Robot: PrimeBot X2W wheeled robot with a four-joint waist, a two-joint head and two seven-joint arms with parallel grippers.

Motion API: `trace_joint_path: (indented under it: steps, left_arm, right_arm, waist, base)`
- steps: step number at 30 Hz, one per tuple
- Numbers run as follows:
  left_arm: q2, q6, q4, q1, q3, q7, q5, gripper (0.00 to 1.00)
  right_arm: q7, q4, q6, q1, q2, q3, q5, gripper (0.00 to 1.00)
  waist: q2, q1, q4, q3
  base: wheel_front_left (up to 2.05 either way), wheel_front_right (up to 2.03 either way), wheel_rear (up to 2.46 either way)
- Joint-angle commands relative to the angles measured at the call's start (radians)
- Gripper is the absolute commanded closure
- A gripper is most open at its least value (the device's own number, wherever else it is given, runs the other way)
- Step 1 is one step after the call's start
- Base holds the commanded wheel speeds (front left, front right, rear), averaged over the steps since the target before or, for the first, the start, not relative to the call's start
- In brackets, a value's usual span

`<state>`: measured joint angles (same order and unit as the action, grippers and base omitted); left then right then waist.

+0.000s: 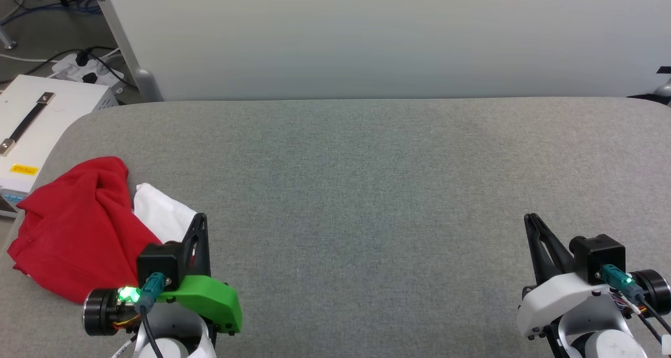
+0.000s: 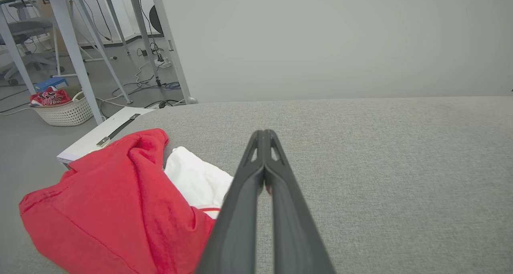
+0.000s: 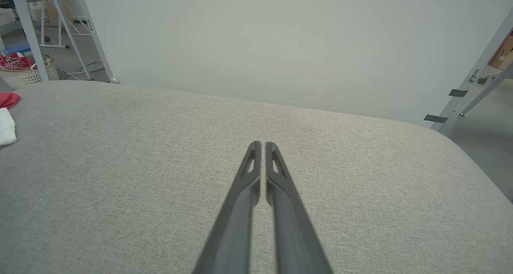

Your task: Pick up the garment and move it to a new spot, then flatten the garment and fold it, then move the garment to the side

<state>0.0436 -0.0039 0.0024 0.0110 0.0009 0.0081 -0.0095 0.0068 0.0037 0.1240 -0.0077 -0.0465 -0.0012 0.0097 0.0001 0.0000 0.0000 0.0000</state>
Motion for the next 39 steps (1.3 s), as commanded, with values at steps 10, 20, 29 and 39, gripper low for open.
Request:
trace_joint_path:
  steps: [10,20,29,39]
  left_arm:
    - [0.007,0.004,-0.002,-0.011,-0.001,-0.008,0.009,1.0]
    - [0.007,0.004,-0.002,-0.011,-0.001,-0.008,0.009,1.0]
    - [0.007,0.004,-0.002,-0.011,-0.001,-0.008,0.009,1.0]
    - [0.007,0.004,-0.002,-0.011,-0.001,-0.008,0.009,1.0]
  right_arm:
    - [-0.007,-0.004,0.007,0.008,-0.004,0.001,-0.01,1.0]
    - [-0.007,-0.004,0.007,0.008,-0.004,0.001,-0.01,1.0]
    - [-0.007,-0.004,0.007,0.008,-0.004,0.001,-0.01,1.0]
    - [-0.007,-0.004,0.007,0.008,-0.004,0.001,-0.01,1.0]
  waist:
    - [-0.0001,0.0,0.0,0.0]
    - [-0.0001,0.0,0.0,0.0]
    - [-0.0001,0.0,0.0,0.0]
    - [-0.0001,0.0,0.0,0.0]
  base:
    - [0.0,0.0,0.0]
    - [0.0,0.0,0.0]
    - [0.0,0.0,0.0]
    - [0.0,0.0,0.0]
